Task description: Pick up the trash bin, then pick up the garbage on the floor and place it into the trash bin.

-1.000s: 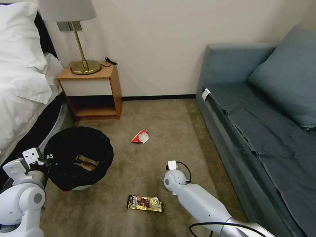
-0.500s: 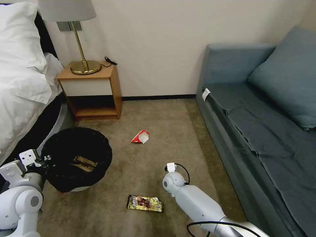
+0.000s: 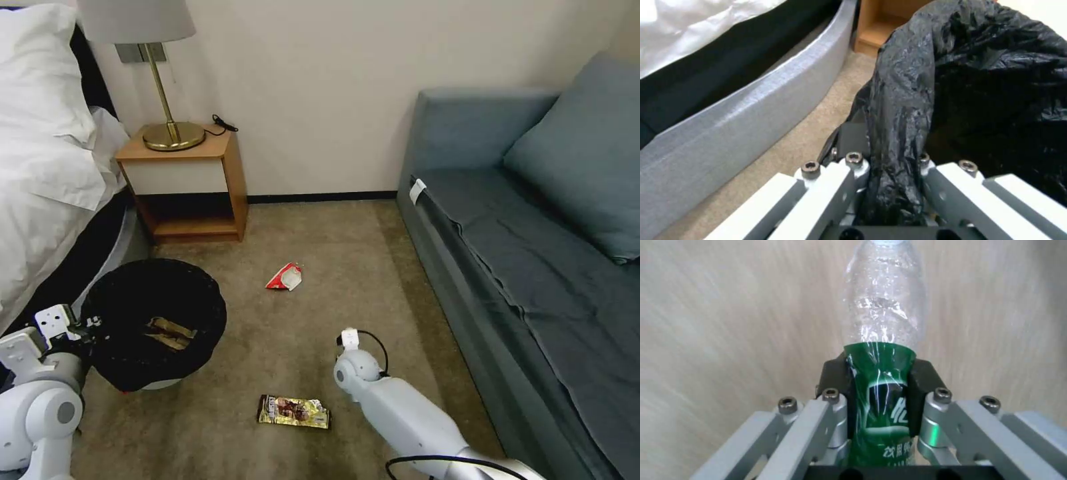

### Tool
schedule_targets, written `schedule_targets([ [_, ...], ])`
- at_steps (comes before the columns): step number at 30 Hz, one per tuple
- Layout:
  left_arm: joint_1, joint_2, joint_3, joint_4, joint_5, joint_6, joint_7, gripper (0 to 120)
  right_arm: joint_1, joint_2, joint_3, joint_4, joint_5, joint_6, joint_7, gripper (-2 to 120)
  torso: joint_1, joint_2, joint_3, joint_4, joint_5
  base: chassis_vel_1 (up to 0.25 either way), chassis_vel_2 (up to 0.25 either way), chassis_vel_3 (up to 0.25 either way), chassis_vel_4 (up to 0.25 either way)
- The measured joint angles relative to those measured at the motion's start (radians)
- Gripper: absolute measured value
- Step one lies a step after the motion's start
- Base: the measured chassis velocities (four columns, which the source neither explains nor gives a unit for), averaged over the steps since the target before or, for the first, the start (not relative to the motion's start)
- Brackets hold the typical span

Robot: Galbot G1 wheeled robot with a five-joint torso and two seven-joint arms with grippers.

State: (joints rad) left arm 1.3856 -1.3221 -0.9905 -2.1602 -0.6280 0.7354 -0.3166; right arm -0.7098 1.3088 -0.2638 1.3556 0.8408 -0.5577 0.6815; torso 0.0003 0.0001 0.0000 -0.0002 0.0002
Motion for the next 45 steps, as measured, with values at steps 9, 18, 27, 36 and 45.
schedule_targets([
  [9,-0.016,-0.022,0.038,0.005,0.013,0.000,0.000,4,0.109,-0.080,0.005,0.458,0.219,0.099,-0.025,19,0.000,0.000,0.000,0.0001,-0.0001,0.000,0.000,0.000,0.000],
  [18,-0.040,-0.035,0.059,0.020,0.025,0.000,-0.001,4,0.204,-0.013,-0.221,0.559,0.407,0.217,-0.016,19,0.000,0.000,0.000,0.0003,-0.0003,0.000,0.000,0.000,0.000],
  [27,-0.042,-0.038,0.057,0.020,0.025,0.000,-0.001,4,0.220,0.052,-0.381,0.466,0.371,0.238,0.000,19,0.000,0.000,0.000,0.0002,-0.0004,0.000,0.000,0.000,0.000],
  [36,-0.038,-0.049,0.067,0.012,0.028,0.000,0.000,4,0.269,0.123,-0.477,0.361,0.335,0.261,0.019,19,0.000,0.000,0.000,0.0002,-0.0003,0.000,0.000,0.000,0.000],
  [45,-0.030,-0.057,0.070,-0.001,0.035,0.000,0.000,4,0.295,0.133,-0.478,0.361,0.334,0.256,0.027,39,0.000,0.000,0.000,0.0002,-0.0003,0.000,0.000,0.000,0.000],
])
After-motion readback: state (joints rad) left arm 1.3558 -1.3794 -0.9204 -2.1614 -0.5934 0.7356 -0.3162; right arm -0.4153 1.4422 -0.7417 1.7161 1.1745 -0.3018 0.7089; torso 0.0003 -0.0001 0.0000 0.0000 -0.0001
